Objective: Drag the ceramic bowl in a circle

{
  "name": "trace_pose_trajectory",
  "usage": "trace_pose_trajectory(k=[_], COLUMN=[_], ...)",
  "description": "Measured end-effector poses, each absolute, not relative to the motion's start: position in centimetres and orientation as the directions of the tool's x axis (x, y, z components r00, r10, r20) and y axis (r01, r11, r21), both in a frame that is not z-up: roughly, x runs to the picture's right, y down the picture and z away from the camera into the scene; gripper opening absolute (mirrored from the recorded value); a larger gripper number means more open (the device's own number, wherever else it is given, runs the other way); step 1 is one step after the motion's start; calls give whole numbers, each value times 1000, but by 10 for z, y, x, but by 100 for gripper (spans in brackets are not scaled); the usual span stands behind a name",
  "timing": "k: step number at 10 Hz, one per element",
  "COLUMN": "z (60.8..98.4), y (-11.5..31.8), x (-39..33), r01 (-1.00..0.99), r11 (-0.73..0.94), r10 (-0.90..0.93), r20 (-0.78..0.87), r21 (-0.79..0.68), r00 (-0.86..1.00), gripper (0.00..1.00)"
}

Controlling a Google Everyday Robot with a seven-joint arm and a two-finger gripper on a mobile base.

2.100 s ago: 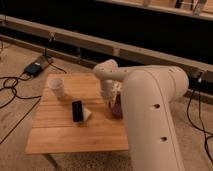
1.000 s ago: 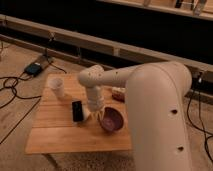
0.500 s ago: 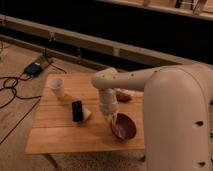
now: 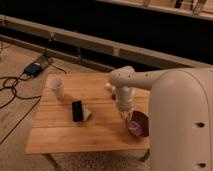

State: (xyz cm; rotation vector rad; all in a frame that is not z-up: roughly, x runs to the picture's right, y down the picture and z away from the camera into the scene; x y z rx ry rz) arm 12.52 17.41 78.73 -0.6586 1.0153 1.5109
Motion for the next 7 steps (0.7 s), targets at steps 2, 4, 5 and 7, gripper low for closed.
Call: trace_pose_trajectory(k=[2,4,5,7], z=[803,826,836,855], y=[163,149,144,132], x=[133,127,120,100], r01=[-965,-966,-968,-975], r11=[20,37,47,69], r10=[503,523,528,540], r20=[-837,-829,-829,-830], r21=[261,256,246,211], r00=[-216,-200,-185,-141], gripper=[0,0,0,0])
